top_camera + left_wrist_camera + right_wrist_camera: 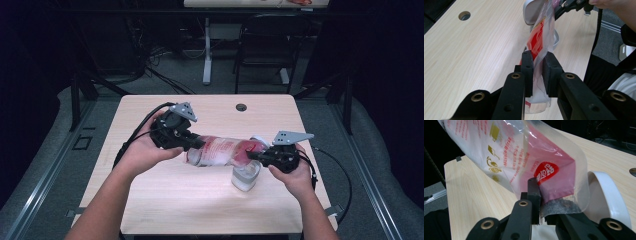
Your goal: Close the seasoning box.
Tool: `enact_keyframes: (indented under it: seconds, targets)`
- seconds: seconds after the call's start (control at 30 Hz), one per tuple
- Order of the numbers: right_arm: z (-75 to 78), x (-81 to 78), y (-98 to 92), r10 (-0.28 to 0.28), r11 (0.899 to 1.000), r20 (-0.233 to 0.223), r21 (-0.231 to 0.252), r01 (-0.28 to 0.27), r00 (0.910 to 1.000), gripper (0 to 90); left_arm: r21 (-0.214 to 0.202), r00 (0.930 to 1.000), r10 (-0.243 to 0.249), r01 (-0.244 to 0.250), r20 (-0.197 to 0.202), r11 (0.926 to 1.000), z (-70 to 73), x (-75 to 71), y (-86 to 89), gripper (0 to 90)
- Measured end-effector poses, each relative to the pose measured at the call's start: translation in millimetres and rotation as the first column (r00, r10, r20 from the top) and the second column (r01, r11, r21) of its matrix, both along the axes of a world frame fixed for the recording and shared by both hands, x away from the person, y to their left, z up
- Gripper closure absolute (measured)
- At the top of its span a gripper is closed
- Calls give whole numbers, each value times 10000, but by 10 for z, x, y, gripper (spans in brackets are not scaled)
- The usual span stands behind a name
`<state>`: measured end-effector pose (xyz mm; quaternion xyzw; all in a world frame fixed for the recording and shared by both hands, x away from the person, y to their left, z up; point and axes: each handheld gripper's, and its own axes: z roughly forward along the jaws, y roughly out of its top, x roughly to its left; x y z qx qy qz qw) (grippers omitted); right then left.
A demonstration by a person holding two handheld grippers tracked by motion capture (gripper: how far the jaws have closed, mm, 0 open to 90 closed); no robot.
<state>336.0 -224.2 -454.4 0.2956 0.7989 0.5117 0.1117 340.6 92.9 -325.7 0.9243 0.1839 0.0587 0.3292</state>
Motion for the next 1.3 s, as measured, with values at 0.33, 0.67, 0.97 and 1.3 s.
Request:
enact_keyframes:
  seconds: [0.33, 0.67, 0.97, 1.3]
  targets:
    - [-2, 1, -2, -11, 10000, -18, 11, 11, 10000, 861, 35, 10000, 2, -2, 12, 10000, 9, 3, -15, 804]
    - [-8, 6, -9, 5, 10000, -28, 2, -5, 10000, 865, -48, 10000, 22, -22, 0, 10000, 19, 11, -34, 801]
    - [-10, 7, -17, 32, 10000, -39, -61, -33, 10000, 870, -46, 10000, -15, 15, 31, 10000, 29, 6, -51, 799]
    - [-19, 9, -11, 136, 9997, -71, -177, -137, 9999, 875, -146, 10000, 5, -4, 85, 9999, 32, 1, -54, 795]
